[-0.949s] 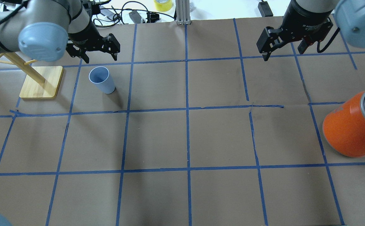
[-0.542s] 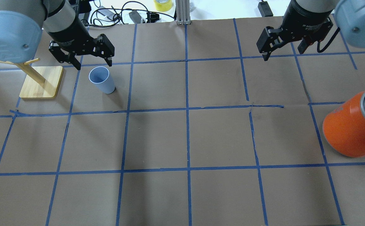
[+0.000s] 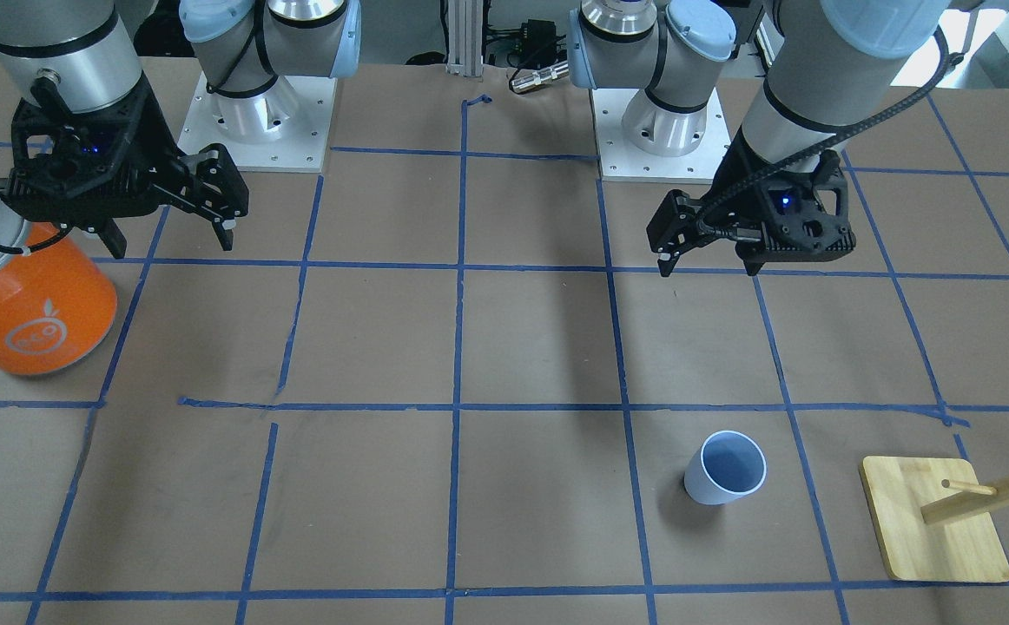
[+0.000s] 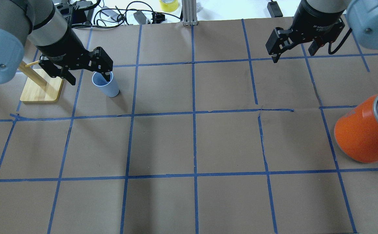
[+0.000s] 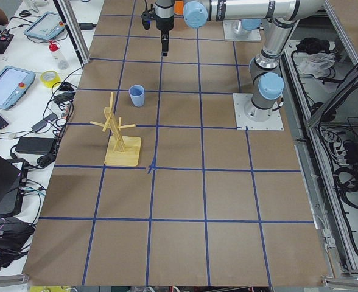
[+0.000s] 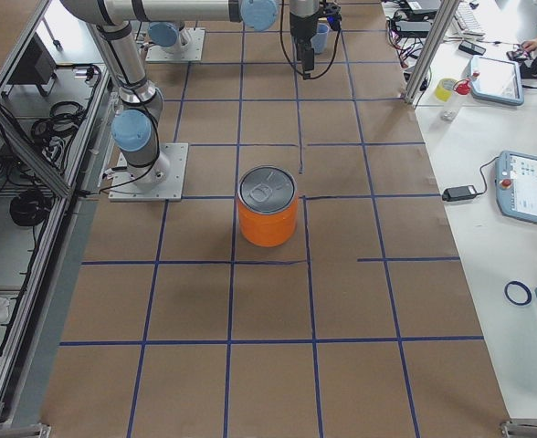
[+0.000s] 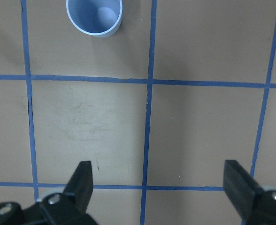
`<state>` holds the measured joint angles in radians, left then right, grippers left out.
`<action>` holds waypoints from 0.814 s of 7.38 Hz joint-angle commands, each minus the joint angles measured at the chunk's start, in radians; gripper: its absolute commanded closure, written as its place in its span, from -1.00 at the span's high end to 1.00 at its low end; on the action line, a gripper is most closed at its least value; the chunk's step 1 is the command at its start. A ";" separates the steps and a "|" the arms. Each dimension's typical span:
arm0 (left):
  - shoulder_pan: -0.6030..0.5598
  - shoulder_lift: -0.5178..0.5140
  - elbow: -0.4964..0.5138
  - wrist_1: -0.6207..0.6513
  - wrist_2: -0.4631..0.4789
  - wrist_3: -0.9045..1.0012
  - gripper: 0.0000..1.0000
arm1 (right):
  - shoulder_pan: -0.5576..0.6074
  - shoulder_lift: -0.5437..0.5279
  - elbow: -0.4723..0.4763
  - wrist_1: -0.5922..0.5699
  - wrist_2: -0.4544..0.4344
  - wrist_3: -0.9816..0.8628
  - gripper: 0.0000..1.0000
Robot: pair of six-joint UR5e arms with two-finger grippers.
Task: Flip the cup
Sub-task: 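Open the left gripper and withdraw it from the upright cup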
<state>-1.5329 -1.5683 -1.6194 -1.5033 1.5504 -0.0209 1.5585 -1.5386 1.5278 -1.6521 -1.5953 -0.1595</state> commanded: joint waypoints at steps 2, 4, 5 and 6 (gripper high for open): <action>0.002 0.022 -0.010 -0.044 0.050 0.003 1.00 | 0.000 0.000 0.000 0.000 0.000 0.000 1.00; 0.000 0.020 -0.013 -0.043 0.043 0.003 1.00 | 0.000 0.000 0.000 0.000 0.000 0.000 1.00; 0.000 0.020 -0.019 -0.038 0.042 0.001 1.00 | 0.000 0.000 0.000 0.000 0.000 0.000 1.00; 0.000 0.019 -0.020 -0.038 0.045 0.003 1.00 | 0.000 0.000 0.000 0.002 0.000 0.000 1.00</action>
